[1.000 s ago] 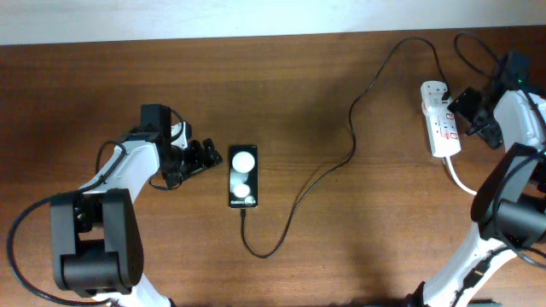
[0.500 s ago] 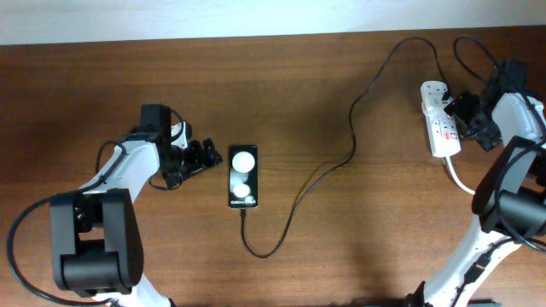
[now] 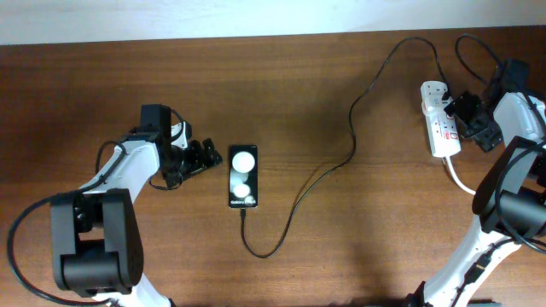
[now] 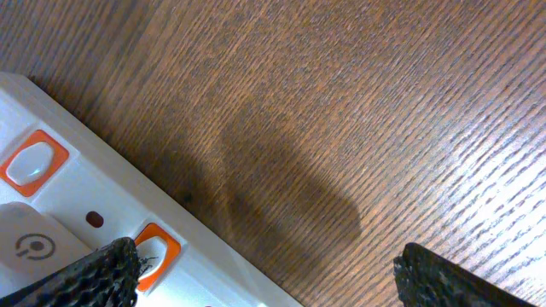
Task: Plug charger to phone and switch on socket
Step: 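Press the orange switch beside the charger plug with the right gripper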
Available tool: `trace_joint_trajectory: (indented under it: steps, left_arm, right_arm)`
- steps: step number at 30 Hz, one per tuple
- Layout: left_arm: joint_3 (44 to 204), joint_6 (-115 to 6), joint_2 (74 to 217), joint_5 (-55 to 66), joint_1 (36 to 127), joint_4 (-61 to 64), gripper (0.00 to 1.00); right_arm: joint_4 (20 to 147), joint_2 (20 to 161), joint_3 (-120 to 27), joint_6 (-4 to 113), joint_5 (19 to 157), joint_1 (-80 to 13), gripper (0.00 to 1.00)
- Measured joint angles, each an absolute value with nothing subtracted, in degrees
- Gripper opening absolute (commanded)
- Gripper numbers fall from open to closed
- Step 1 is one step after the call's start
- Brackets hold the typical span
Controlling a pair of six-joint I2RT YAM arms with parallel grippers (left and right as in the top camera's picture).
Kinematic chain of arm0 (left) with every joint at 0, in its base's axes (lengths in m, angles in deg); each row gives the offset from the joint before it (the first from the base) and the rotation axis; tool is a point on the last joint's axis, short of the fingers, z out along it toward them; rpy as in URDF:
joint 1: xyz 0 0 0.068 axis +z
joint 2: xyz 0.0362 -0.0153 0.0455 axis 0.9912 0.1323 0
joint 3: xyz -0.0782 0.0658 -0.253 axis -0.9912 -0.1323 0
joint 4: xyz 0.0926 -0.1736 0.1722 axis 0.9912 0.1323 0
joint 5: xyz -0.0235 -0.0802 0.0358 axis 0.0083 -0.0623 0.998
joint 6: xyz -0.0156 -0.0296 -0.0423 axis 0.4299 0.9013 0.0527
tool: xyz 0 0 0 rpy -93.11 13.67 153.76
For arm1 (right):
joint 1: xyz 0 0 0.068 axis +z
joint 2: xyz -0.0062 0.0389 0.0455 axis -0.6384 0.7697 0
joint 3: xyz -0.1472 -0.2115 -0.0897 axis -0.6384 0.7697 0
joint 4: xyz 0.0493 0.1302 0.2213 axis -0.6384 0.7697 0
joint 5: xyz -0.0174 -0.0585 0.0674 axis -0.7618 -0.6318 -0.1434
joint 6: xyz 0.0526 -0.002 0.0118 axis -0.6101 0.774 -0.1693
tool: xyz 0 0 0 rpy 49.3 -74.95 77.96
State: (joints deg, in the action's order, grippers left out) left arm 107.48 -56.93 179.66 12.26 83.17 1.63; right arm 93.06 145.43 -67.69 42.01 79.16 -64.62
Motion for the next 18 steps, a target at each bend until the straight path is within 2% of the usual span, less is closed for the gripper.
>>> trace_joint_trajectory:
  steps: [18]
  left_arm:
    - [107.5,-56.9,179.7,12.3,83.2,1.6,0.99]
  right_arm:
    - [93.5,145.6,-67.7,41.8,79.2,-64.6,0.98]
